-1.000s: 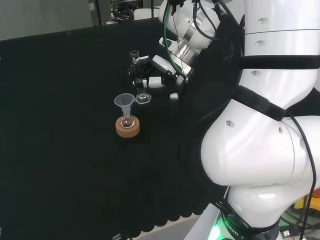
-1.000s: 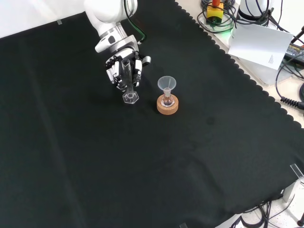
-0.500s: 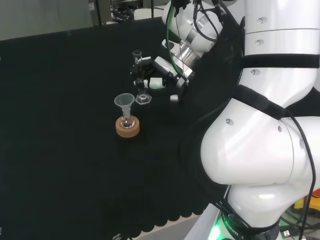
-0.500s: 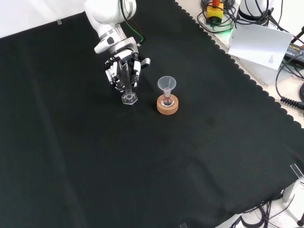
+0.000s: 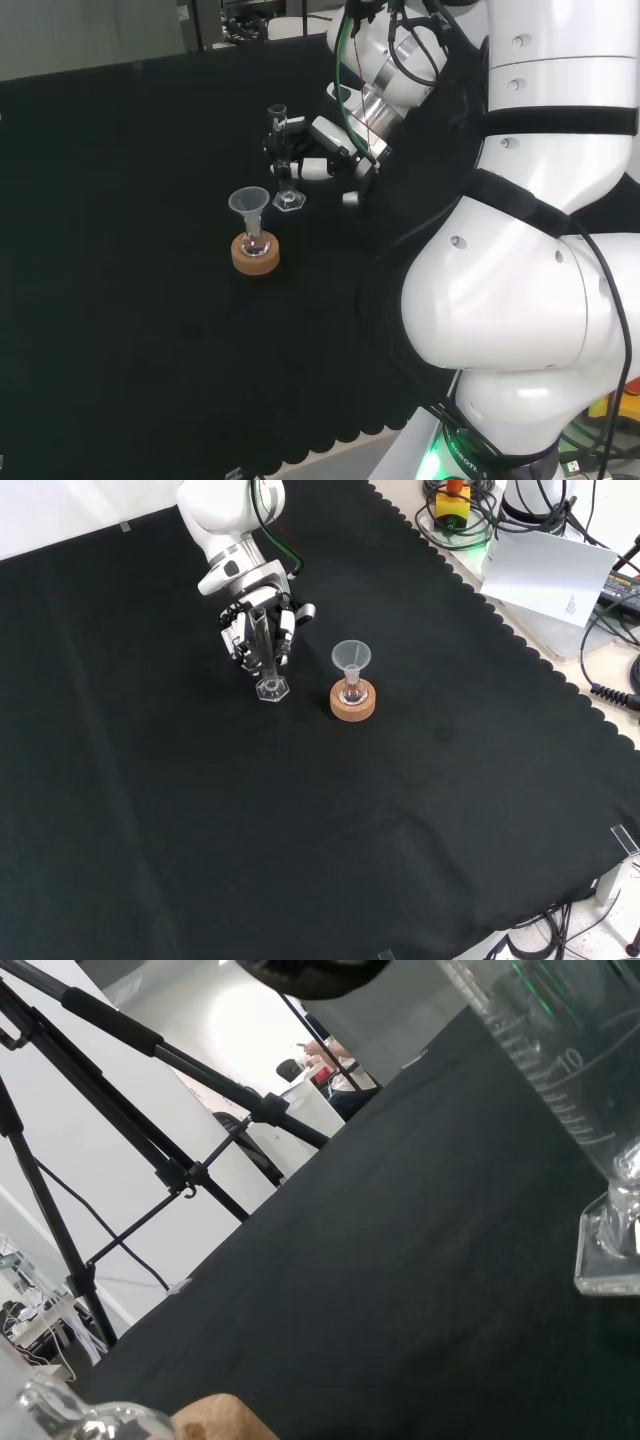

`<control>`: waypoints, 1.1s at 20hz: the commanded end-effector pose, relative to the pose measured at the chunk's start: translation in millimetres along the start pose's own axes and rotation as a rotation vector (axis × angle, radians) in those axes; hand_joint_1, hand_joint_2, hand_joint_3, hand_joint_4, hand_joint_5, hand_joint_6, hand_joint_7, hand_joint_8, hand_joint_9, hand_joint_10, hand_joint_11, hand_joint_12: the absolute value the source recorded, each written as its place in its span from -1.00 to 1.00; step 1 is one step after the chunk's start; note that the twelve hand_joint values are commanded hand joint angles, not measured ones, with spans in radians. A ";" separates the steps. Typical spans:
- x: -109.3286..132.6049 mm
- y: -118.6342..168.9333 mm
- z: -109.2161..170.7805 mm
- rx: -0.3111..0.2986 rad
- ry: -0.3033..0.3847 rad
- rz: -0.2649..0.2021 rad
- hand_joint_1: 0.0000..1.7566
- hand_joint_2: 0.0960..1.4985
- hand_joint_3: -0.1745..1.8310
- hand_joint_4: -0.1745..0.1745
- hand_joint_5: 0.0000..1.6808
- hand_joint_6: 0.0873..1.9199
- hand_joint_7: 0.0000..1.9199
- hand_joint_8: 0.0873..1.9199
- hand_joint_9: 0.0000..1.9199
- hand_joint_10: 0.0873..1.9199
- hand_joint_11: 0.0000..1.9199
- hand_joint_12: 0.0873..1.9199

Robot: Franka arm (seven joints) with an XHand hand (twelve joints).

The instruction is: Put the graduated cylinder back on the table.

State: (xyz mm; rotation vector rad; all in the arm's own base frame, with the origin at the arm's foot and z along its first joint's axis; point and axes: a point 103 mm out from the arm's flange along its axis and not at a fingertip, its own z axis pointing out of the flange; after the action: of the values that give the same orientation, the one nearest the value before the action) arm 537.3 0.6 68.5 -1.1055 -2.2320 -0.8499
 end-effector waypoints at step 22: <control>-3.4 -6.0 -5.1 0.029 -0.018 0.019 0.21 0.44 -0.82 0.36 0.18 -0.02 -0.09 -0.48 0.35 -1.00 0.00 0.00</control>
State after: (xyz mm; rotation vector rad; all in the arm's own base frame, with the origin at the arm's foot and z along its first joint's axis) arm 535.2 -6.8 67.0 -1.1240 -2.2420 -0.8139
